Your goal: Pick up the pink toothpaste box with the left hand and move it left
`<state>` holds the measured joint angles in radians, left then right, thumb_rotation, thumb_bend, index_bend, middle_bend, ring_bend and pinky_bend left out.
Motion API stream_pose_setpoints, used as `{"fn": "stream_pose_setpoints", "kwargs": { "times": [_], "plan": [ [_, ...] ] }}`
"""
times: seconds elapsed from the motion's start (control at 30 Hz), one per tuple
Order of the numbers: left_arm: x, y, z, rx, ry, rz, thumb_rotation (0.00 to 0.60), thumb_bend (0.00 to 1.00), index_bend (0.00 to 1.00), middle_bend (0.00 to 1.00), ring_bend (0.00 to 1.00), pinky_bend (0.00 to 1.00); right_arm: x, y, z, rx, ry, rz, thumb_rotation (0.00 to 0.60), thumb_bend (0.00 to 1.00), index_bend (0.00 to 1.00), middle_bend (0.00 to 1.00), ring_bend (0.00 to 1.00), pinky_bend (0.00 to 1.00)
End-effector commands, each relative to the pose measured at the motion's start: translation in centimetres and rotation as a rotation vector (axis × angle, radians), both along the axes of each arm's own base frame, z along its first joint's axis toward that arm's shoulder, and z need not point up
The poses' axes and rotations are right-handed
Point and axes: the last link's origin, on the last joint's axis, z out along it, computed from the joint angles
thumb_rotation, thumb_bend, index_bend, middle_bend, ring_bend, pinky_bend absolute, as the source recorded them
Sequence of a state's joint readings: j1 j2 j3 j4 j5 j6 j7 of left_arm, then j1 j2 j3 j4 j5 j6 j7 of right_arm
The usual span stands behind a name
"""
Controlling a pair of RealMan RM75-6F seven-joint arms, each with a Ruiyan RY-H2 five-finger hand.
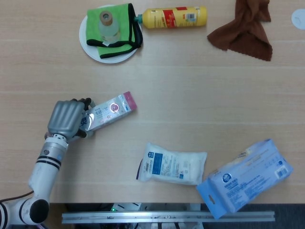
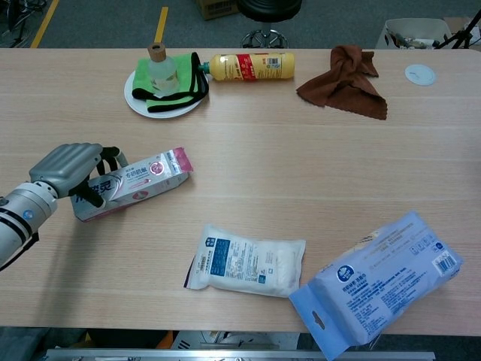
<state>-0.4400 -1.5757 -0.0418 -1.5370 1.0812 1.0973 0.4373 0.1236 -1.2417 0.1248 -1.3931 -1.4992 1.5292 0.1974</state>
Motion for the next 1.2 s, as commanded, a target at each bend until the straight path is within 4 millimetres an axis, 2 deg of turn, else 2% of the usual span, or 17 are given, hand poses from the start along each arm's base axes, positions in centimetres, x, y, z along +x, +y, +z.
{"fn": "stream_pose_setpoints", "kwargs": {
  "times": [0.03,0.37,0.7,0.9,1.0,1.2],
  "plan": [
    [0.4,-0.1,0.9,0.016,0.021,-0.033,0.6,0.14,0.41,0.47,0.43,0.55,0.0,0.0,0.0,0.0,0.0,0.0,0.6,0.46,0.57,0.42,0.34,0.41],
    [2.5,0.2,6.2,0.076,0.115,-0.132,0.6,0.14,0.41,0.48,0.44,0.56,0.1,-0.1,0.0,0.0,-0.001,0.005,0.6,0.46,0.57,0.42,0.34,0.41],
    [4.1,1.5,11.9,0.096,0.372,-0.289,0.6,0.14,0.41,0.48,0.44,0.56,0.4,-0.2,-0.1,-0.001,-0.002,0.013,0.6,0.46,0.57,0.42,0.34,0.41],
    [4.1,1.4,13.1,0.079,0.54,-0.372,0.6,0.14,0.44,0.51,0.46,0.57,0.5,-0.2,0.0,-0.004,-0.004,0.014,0.6,0.46,0.57,0.42,0.34,0.41],
    [4.1,1.1,13.5,0.109,0.695,-0.473,0.6,0.14,0.45,0.53,0.47,0.58,0.5,-0.2,-0.1,-0.001,-0.003,0.018,0.6,0.46,0.57,0.42,0.34,0.41],
    [4.4,0.9,13.7,0.192,0.896,-0.616,0.6,0.14,0.47,0.55,0.48,0.59,0.7,-0.2,-0.2,0.002,-0.001,0.022,0.6,0.46,0.57,0.42,0.34,0.41]
  ]
}}
